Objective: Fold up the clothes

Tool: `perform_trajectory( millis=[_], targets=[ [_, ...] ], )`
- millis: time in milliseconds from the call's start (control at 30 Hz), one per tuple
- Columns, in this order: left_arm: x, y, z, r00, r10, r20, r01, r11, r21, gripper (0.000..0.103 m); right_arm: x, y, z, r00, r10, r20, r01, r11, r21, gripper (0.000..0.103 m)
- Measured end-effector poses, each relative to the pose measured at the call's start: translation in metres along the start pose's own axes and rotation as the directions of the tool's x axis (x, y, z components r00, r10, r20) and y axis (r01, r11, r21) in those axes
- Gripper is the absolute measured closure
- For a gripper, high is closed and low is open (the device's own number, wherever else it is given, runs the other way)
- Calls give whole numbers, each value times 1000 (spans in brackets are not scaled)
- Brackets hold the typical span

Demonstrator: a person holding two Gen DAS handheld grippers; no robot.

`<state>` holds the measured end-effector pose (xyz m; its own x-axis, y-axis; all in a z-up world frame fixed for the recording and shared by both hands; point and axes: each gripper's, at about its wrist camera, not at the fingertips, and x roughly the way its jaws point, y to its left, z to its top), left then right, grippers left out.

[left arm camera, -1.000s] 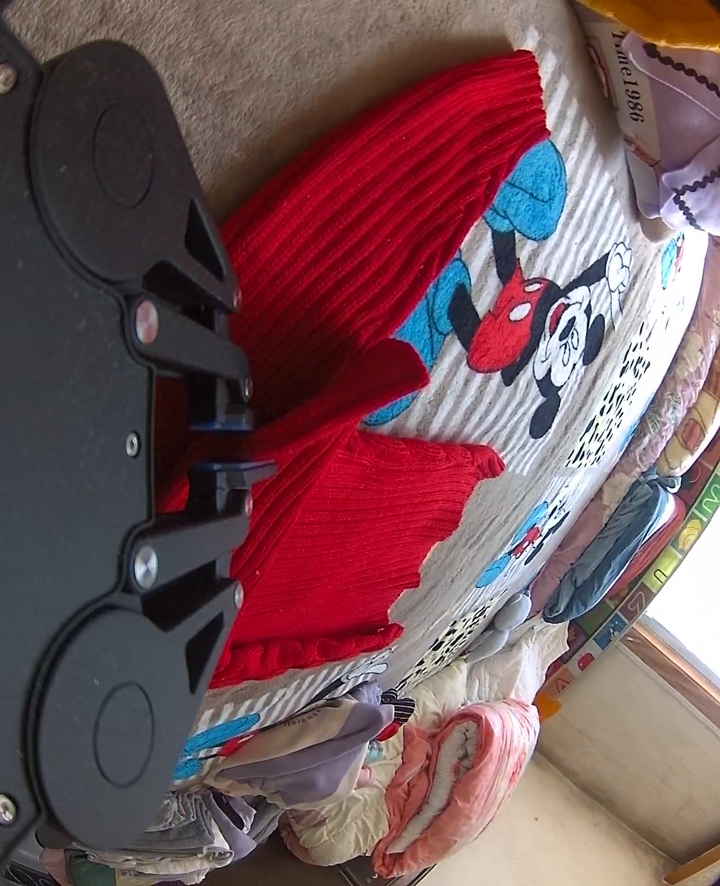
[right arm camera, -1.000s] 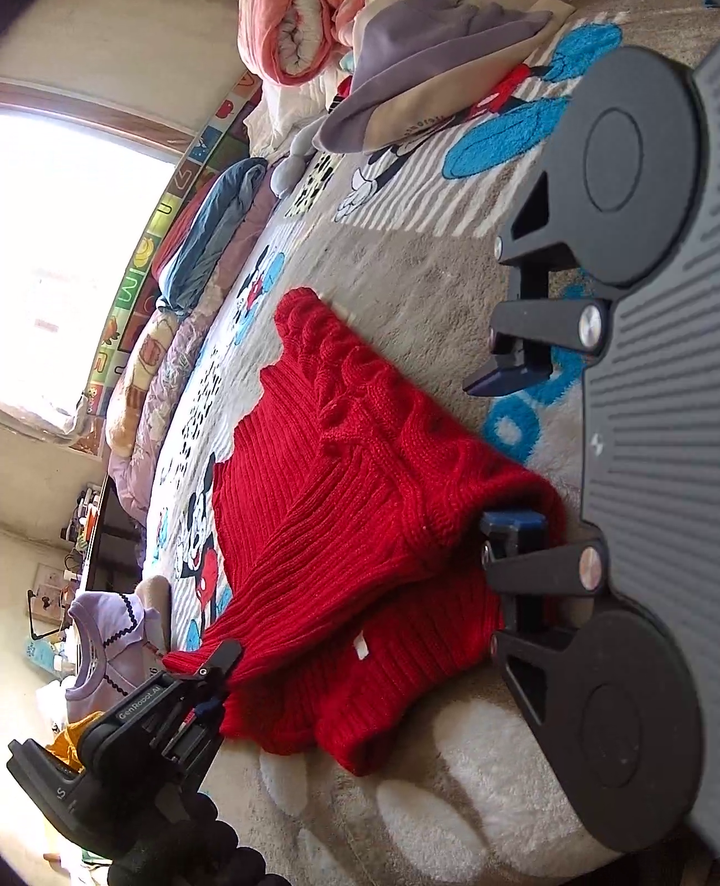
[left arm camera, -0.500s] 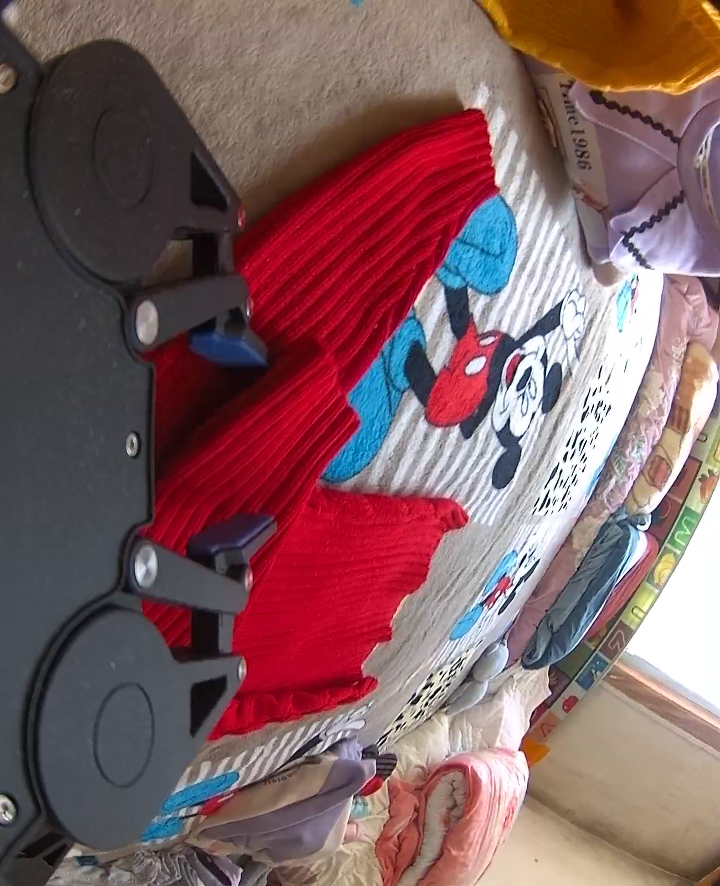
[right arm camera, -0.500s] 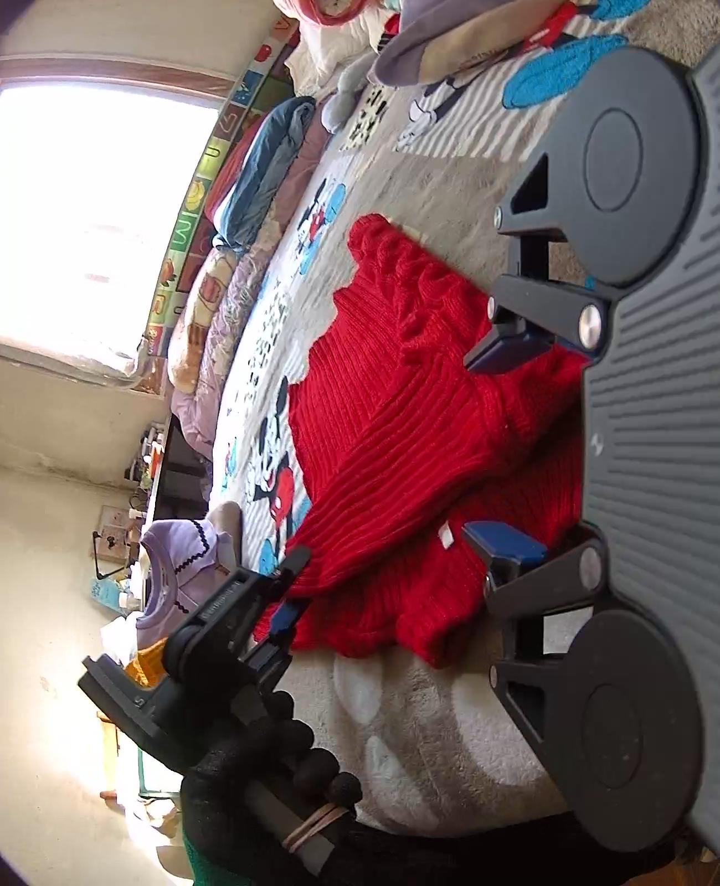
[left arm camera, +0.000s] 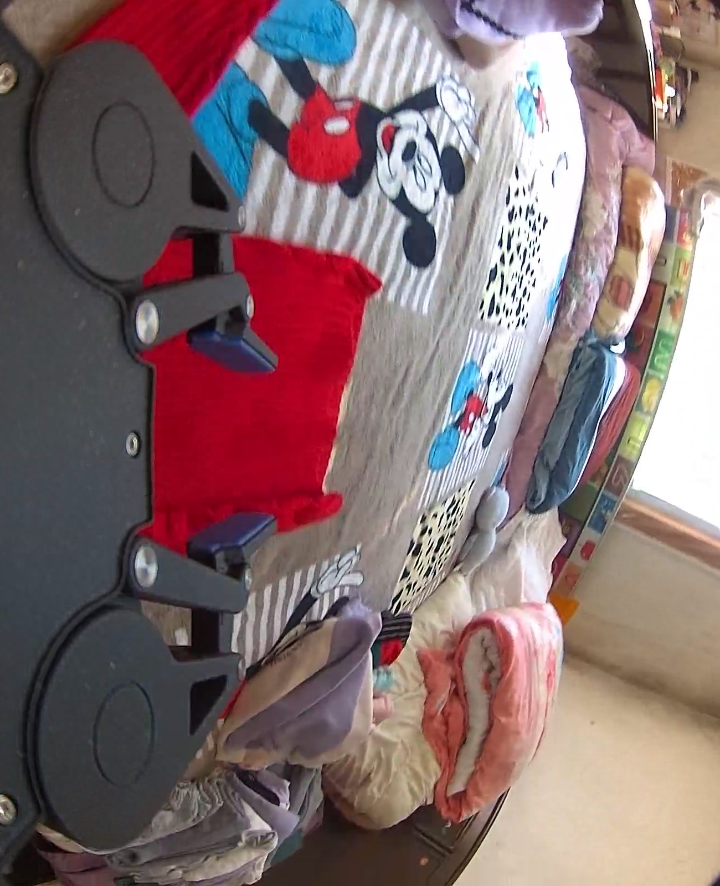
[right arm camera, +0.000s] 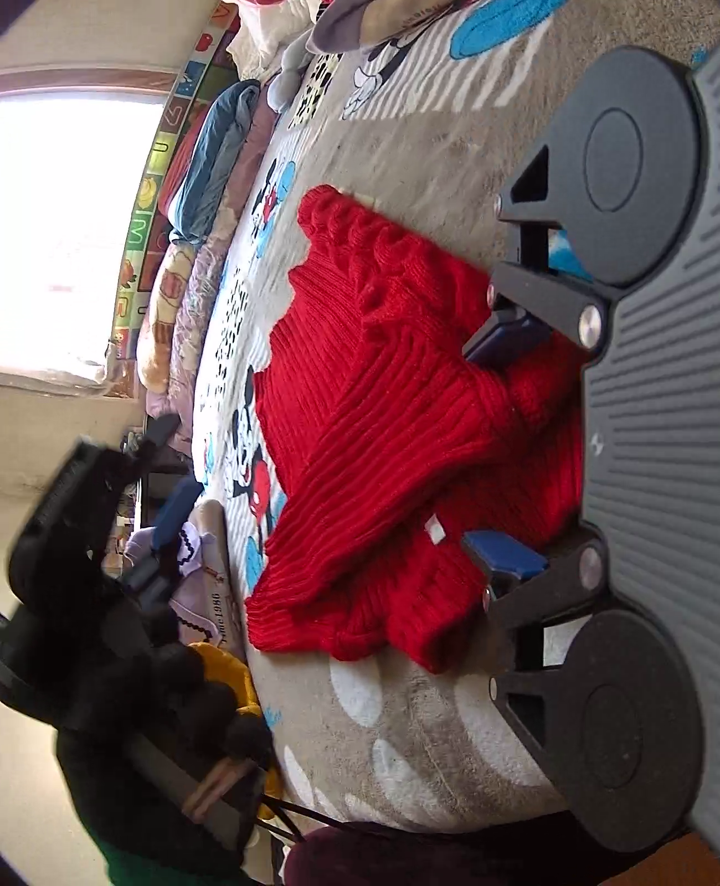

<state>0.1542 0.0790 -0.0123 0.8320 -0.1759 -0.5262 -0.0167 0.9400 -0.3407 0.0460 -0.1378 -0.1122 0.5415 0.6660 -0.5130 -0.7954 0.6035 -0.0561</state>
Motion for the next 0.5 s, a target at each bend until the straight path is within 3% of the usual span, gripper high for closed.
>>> perform_trajectory(
  millis=[167,333,433,467,500],
  targets=[
    [81,-38,27,995,-35,-93,39,998,48,48,0,-2,0,1000,14,-7,-14,1000,22,33],
    [149,-46,34,990,20,-143,-7,996,89,49,1,-3,0,1000,24,-13,-24,999,41,32],
    [172,-36,36,987,35,-154,-31,999,30,50,0,-4,1,999,32,-14,-32,998,55,32],
    [177,-32,36,986,23,-165,-24,1000,-2,53,0,-4,1,999,34,-14,-33,998,55,32],
    [183,-29,36,983,21,-182,-25,1000,-19,68,0,-4,1,999,35,-14,-34,998,55,32]
  ],
)
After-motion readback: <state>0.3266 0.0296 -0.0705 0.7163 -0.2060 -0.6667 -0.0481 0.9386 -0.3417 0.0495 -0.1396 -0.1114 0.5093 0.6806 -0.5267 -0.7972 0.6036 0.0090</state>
